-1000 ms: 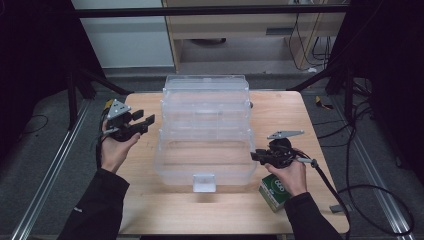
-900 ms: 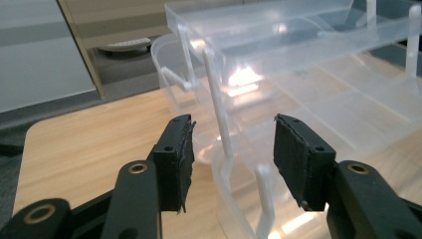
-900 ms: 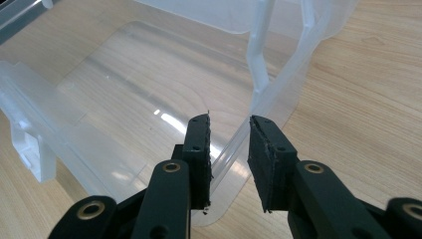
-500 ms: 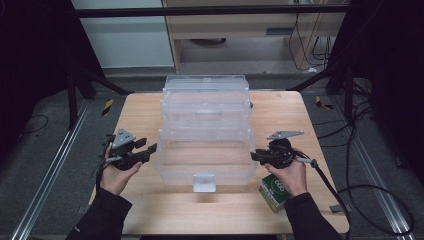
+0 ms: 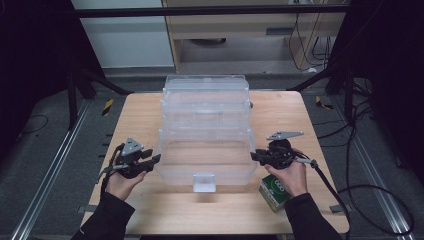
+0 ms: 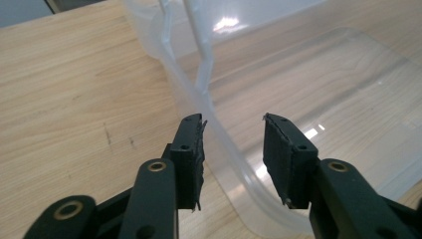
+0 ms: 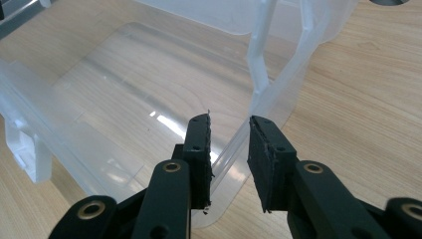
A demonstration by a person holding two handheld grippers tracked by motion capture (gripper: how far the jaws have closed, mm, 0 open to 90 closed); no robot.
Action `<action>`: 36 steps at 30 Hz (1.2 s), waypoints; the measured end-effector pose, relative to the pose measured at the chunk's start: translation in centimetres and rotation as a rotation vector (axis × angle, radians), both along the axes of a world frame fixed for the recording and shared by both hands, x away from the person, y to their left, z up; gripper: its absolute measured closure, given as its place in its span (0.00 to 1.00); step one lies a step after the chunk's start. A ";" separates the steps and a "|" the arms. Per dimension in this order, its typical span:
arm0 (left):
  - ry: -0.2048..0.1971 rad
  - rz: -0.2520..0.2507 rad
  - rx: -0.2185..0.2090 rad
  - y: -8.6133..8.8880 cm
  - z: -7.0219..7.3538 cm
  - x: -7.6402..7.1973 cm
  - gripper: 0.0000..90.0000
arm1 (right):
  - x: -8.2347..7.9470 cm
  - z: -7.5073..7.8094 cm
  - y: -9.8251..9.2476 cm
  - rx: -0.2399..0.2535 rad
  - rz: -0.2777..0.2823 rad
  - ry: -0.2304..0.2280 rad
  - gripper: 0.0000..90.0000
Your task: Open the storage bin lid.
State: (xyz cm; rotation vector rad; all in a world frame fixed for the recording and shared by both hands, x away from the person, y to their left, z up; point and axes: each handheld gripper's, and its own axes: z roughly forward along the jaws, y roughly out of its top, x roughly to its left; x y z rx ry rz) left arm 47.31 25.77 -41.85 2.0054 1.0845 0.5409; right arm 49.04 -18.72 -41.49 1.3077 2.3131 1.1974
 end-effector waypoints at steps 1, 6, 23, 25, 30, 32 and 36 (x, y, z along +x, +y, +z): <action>0.003 0.000 -0.021 0.1 -0.1 0.0 0.69 | 0.0 0.0 0.0 0.000 -0.002 -0.001 0.79; 0.011 -0.012 -0.024 -0.1 -0.3 -0.2 0.72 | -0.1 0.0 0.1 0.000 -0.003 -0.001 0.79; -0.023 0.002 -0.037 0.3 0.1 -0.7 0.69 | 0.1 0.1 -0.1 0.005 -0.004 0.017 0.77; -0.039 0.007 -0.041 0.6 0.5 -0.8 0.67 | 0.1 0.3 -0.3 0.000 -0.020 0.006 0.70; -0.084 0.050 -0.047 2.2 1.4 -0.8 0.58 | -0.5 1.6 -1.4 0.042 -0.028 -0.056 0.63; -0.093 0.079 -0.045 3.1 1.6 -0.7 0.51 | -0.9 2.3 -2.2 0.043 -0.045 -0.072 0.58; -0.101 0.132 -0.061 4.5 1.6 -0.3 0.46 | -1.3 2.6 -2.9 0.014 -0.039 -0.084 0.53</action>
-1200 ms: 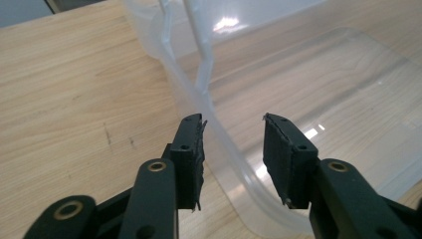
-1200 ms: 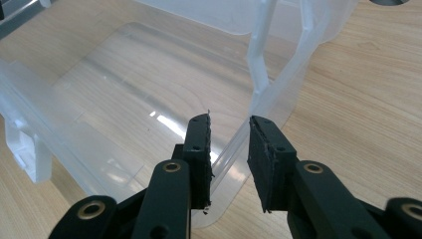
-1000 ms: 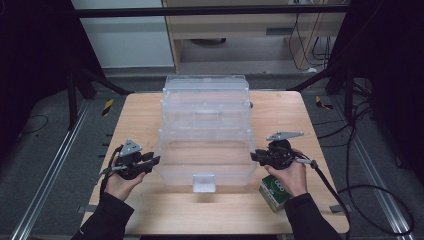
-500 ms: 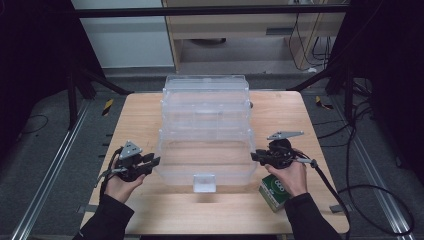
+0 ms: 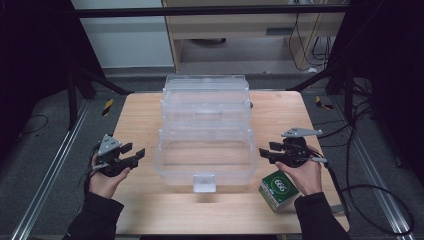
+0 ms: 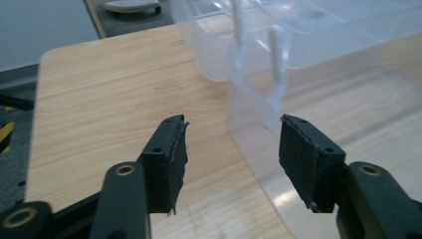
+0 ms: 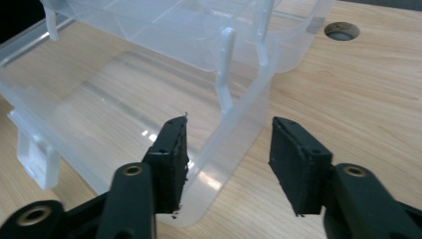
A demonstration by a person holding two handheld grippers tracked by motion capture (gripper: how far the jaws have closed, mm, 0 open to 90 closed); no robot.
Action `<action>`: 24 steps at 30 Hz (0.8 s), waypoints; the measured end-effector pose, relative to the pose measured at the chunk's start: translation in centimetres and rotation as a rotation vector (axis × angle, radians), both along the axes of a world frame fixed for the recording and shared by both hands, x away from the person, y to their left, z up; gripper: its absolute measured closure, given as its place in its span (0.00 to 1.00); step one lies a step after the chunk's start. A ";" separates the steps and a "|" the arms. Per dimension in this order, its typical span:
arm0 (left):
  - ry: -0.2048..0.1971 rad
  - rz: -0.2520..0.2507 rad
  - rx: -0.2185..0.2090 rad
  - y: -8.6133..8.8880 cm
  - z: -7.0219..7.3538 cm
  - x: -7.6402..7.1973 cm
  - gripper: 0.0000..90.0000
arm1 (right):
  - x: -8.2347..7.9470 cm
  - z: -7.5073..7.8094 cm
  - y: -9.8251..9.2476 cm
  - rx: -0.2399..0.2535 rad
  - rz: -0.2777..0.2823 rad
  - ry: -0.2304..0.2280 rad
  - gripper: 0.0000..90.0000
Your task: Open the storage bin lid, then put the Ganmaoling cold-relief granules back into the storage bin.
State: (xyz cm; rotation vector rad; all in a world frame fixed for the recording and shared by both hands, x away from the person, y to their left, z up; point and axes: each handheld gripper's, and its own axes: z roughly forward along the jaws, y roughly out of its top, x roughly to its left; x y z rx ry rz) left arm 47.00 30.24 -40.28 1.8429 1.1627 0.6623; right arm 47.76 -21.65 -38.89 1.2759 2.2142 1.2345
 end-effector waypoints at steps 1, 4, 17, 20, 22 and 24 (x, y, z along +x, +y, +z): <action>-0.001 0.008 -0.002 0.2 -0.1 0.1 0.46 | -0.2 0.1 -0.2 -0.011 -0.007 -0.002 0.53; 0.013 0.018 0.004 0.6 -0.6 0.5 0.44 | -0.7 0.5 -0.9 -0.024 -0.015 -0.006 0.49; 0.070 0.054 0.020 1.5 -2.3 1.4 0.38 | -2.5 1.3 -2.5 -0.103 -0.024 0.103 0.38; 0.076 0.055 0.024 1.5 -2.5 1.4 0.37 | -2.9 1.3 -2.5 -0.116 -0.018 0.133 0.37; 0.077 0.053 0.024 1.5 -2.6 1.5 0.36 | -3.0 1.2 -2.5 -0.131 -0.012 0.144 0.35; 0.085 0.056 0.022 1.6 -2.7 1.7 0.35 | -3.1 1.1 -2.5 -0.145 -0.022 0.170 0.32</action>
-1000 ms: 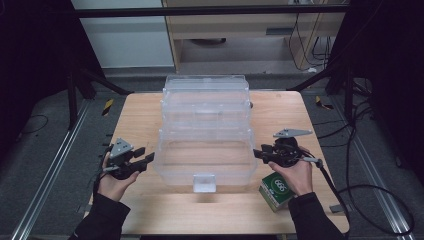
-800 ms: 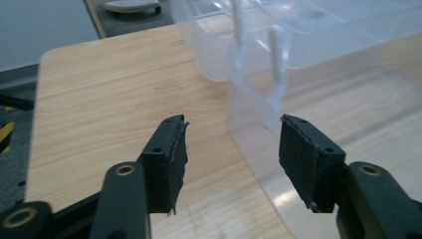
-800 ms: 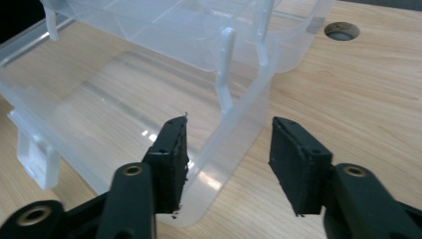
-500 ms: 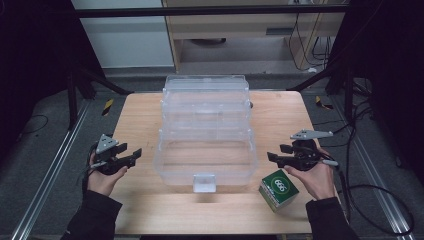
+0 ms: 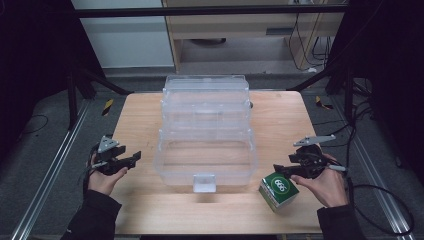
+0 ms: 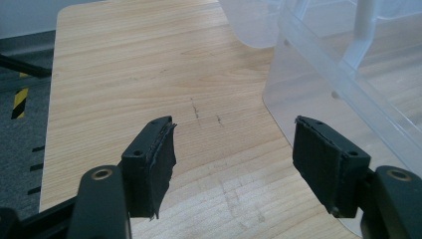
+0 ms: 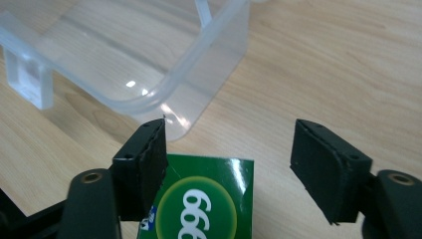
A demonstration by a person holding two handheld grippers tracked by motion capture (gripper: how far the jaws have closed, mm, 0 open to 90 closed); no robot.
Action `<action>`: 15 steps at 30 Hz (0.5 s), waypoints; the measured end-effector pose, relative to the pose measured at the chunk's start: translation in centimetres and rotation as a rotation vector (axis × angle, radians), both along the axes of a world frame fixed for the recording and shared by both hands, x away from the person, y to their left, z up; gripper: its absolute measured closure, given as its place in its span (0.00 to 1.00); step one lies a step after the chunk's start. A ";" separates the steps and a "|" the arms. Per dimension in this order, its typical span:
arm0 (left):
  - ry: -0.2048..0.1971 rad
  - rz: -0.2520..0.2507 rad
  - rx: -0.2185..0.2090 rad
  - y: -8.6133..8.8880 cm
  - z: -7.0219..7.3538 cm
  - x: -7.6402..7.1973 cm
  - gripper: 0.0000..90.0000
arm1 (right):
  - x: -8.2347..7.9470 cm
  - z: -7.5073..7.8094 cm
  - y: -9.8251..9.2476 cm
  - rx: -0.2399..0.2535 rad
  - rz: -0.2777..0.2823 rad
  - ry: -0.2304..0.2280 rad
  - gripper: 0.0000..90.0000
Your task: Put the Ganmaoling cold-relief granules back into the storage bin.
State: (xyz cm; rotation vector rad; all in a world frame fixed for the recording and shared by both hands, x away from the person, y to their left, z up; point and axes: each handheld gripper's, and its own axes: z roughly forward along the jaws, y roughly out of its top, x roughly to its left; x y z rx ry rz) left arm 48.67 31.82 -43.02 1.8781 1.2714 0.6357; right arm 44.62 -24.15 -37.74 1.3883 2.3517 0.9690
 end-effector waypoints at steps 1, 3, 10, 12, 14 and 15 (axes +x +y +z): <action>0.004 0.000 0.004 0.1 -0.1 0.1 0.35 | 0.0 0.0 0.0 -0.016 0.000 0.012 0.30; 0.011 -0.002 0.003 0.1 -0.4 0.1 0.34 | -0.1 0.1 0.0 -0.033 -0.007 0.021 0.28; 0.020 -0.008 0.014 0.2 -0.9 0.2 0.32 | -0.7 0.4 -0.1 -0.059 -0.027 0.065 0.21; 0.020 -0.001 0.016 0.4 -0.9 0.3 0.32 | -0.9 0.4 -0.1 -0.057 -0.023 0.062 0.22; 0.022 0.008 0.020 0.6 -0.9 0.3 0.32 | -1.0 0.5 0.1 -0.069 -0.020 0.064 0.22; 0.024 0.012 0.021 0.7 -0.9 0.3 0.32 | -1.1 0.5 0.2 -0.077 -0.017 0.068 0.21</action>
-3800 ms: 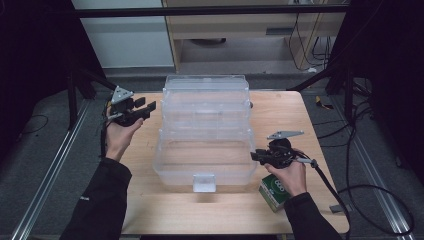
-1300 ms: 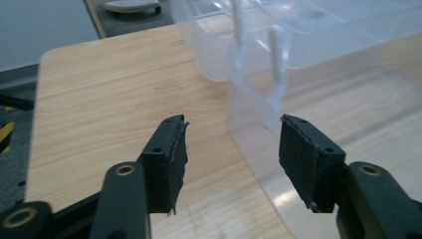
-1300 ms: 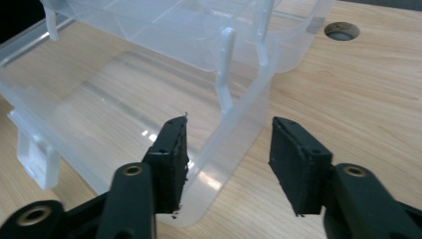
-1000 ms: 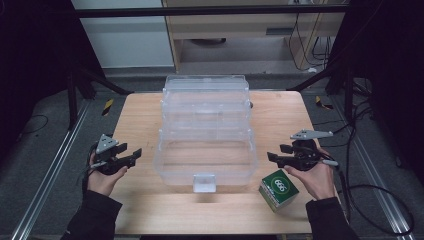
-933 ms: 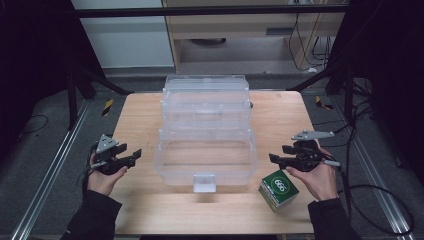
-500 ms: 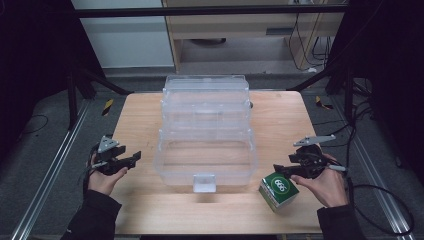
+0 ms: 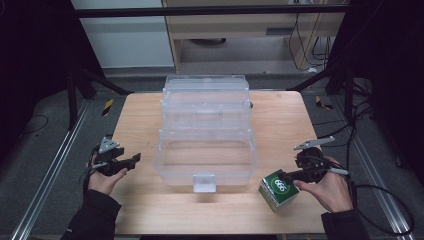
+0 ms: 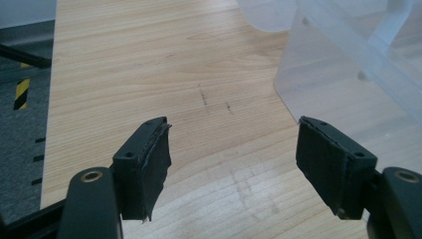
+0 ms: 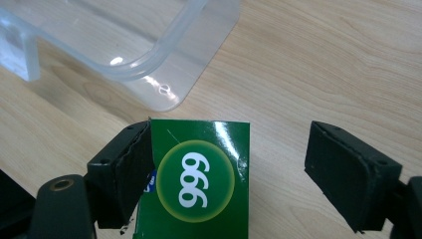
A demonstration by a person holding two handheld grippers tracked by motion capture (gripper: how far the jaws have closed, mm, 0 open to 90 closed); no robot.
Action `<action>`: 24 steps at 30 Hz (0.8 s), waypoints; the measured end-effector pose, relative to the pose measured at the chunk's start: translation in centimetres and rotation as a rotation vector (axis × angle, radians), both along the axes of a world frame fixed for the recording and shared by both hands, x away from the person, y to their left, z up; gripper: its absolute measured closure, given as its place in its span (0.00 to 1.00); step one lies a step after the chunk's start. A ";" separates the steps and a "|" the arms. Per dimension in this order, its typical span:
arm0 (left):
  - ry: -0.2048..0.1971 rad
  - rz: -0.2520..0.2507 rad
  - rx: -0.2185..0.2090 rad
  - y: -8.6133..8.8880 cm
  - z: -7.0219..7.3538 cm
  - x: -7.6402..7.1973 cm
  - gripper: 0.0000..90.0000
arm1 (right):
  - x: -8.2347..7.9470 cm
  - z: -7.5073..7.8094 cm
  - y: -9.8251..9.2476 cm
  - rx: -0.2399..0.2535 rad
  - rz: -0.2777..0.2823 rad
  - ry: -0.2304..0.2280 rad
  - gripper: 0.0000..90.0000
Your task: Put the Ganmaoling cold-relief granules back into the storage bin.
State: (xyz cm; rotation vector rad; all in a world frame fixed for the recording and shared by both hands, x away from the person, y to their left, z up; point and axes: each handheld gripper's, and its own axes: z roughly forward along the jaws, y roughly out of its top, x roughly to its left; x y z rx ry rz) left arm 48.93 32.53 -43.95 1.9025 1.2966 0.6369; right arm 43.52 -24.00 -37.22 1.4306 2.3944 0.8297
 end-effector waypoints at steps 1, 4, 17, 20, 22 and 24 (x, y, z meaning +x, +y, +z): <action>-0.001 0.004 -0.001 0.1 0.0 0.0 0.32 | -0.1 0.0 0.1 -0.005 0.006 0.005 0.21; 0.003 0.012 0.003 0.3 -0.1 0.1 0.32 | -0.2 0.0 0.6 -0.022 0.022 0.028 0.20; 0.023 0.029 0.017 0.9 -0.5 0.3 0.32 | -0.1 -0.9 3.0 -0.093 0.054 0.124 0.11; 0.023 0.029 0.016 0.8 -0.6 0.3 0.32 | 0.1 -1.4 3.2 -0.116 0.054 0.140 0.10; 0.025 0.027 0.016 0.7 -0.6 0.3 0.32 | 0.2 -1.6 3.4 -0.122 0.057 0.151 0.09; 0.026 0.026 0.016 0.7 -0.6 0.3 0.32 | 0.2 -1.9 3.5 -0.137 0.067 0.166 0.08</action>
